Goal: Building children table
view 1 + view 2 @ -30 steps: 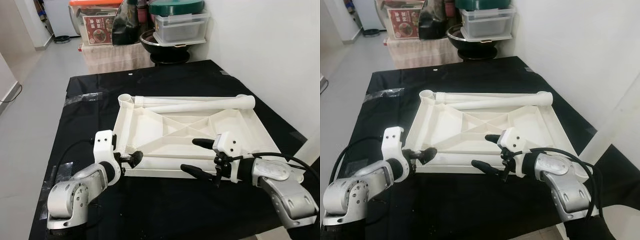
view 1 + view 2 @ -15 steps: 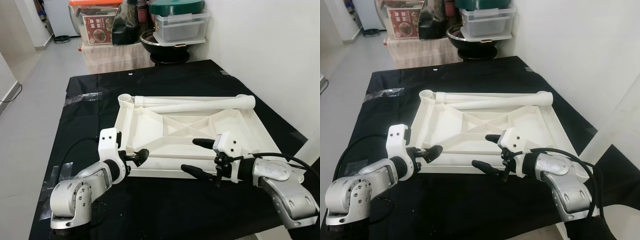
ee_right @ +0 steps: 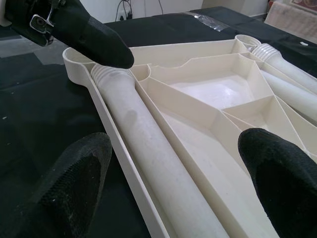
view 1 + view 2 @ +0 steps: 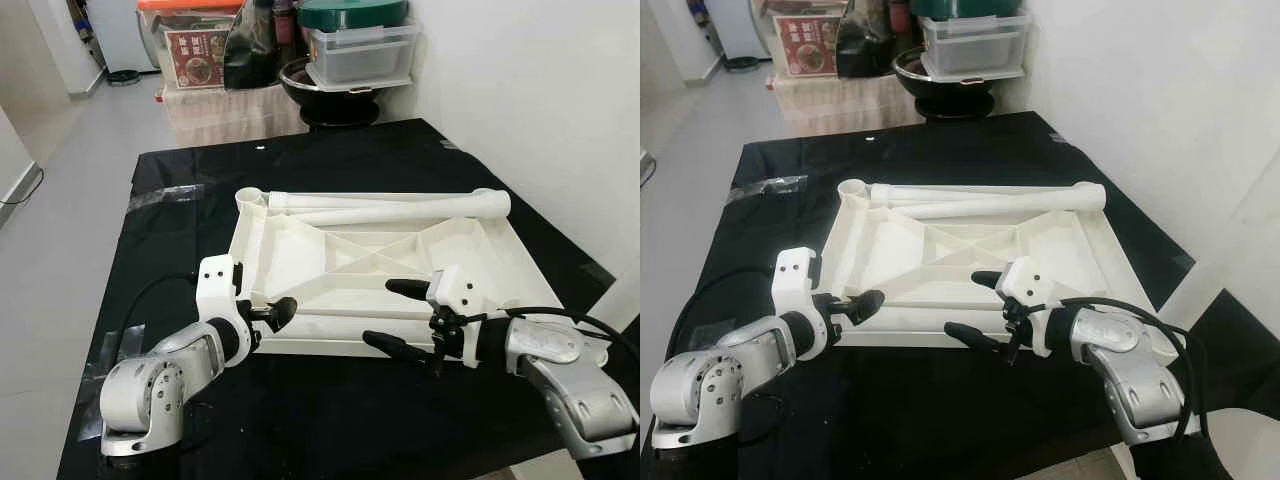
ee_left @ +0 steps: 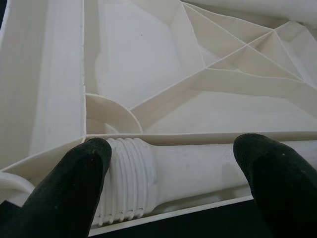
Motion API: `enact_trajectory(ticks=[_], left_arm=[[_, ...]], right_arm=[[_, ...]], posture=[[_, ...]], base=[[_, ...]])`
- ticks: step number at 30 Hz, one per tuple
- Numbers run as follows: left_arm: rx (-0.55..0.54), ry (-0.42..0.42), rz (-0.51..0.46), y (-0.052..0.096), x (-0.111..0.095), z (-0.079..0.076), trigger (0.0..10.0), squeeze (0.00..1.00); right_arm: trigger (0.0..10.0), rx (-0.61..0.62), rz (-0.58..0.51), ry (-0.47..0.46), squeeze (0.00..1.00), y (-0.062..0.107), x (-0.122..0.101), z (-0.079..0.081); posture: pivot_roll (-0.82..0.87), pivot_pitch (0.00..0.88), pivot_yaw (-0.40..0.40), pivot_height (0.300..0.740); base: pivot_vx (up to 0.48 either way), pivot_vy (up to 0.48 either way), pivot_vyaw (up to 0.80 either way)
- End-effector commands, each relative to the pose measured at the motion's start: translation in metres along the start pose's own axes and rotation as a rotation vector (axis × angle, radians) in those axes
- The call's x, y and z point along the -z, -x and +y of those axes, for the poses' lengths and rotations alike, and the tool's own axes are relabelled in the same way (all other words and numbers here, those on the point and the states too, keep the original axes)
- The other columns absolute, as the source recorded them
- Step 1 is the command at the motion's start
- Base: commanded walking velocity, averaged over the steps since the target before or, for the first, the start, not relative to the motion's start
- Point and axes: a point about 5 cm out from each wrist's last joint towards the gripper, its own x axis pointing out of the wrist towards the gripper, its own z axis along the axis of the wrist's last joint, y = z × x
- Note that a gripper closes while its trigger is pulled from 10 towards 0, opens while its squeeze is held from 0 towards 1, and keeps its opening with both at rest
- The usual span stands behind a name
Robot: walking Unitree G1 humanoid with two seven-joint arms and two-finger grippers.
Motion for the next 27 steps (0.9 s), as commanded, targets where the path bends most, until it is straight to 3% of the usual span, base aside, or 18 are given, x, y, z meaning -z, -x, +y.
enact_trajectory(ticks=[1,12,27], left_arm=[[-0.069,-0.007,0.031,0.001,0.006,0.010,10.0,0.00],[-0.092,0.024,0.037,0.001,0.008,0.012,10.0,0.00],[-0.025,0.088,0.086,-0.002,0.018,0.005,10.0,0.00]], right_arm=[[10.0,-0.016,0.002,0.006,0.00,0.001,-0.002,0.002],[10.0,-0.020,0.006,0.008,0.00,0.001,-0.002,0.002],[10.0,-0.020,0.005,0.011,0.00,0.001,-0.004,0.002]], posture=[[-0.02,0.061,-0.016,0.740],[-0.02,0.061,-0.017,0.740],[-0.03,0.062,-0.016,0.740]], base=[[0.000,0.000,0.00],[0.000,0.000,0.00],[0.000,0.000,0.00]])
